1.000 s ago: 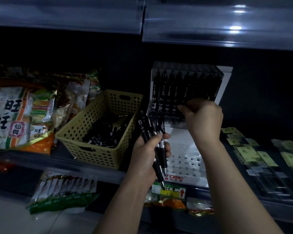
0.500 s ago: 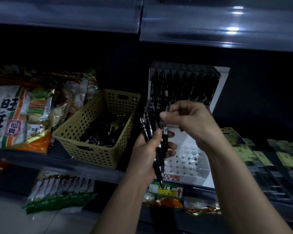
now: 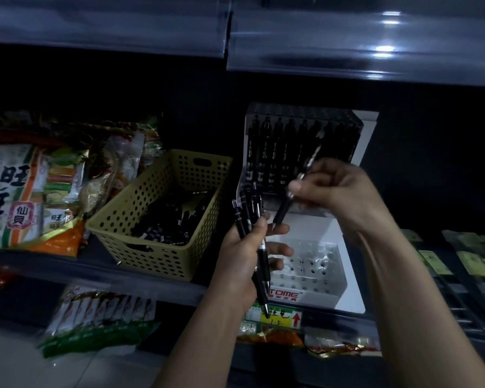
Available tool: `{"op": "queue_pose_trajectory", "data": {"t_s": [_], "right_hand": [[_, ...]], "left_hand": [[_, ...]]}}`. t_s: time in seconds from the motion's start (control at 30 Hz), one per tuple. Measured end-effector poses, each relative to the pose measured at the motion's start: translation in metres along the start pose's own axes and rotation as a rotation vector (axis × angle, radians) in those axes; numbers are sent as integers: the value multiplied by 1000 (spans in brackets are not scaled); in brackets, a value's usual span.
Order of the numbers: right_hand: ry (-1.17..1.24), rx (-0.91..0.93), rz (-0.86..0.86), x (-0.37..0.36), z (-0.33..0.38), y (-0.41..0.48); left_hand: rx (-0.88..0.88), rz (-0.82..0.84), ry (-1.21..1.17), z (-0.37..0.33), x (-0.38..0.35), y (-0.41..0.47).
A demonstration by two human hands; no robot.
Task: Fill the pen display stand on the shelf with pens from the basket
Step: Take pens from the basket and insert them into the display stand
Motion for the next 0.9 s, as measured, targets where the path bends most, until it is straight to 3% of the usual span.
{"op": "queue_pose_trajectory", "data": {"t_s": [0.13, 0.33, 0.63, 0.9], "right_hand": [[221, 123, -262, 16, 4, 2], [344, 237, -456, 27, -1, 6], [20, 285, -682, 21, -5, 7], [-246, 304, -687, 8, -11, 12]], "left_hand": [[31, -33, 22, 1, 2, 0], [39, -40, 28, 3, 3, -1], [15, -43, 30, 3, 5, 0], [9, -46, 27, 3, 7, 0]]}}
Point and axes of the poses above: each hand's wrist, its own y-axis towards the middle knuckle, its own x-axis out of the back of the hand, z = x × y, the point moved 2 cm from there along y, towards the middle knuckle, and after that the axes turned 14 degrees about -x, right-handed, at the moved point
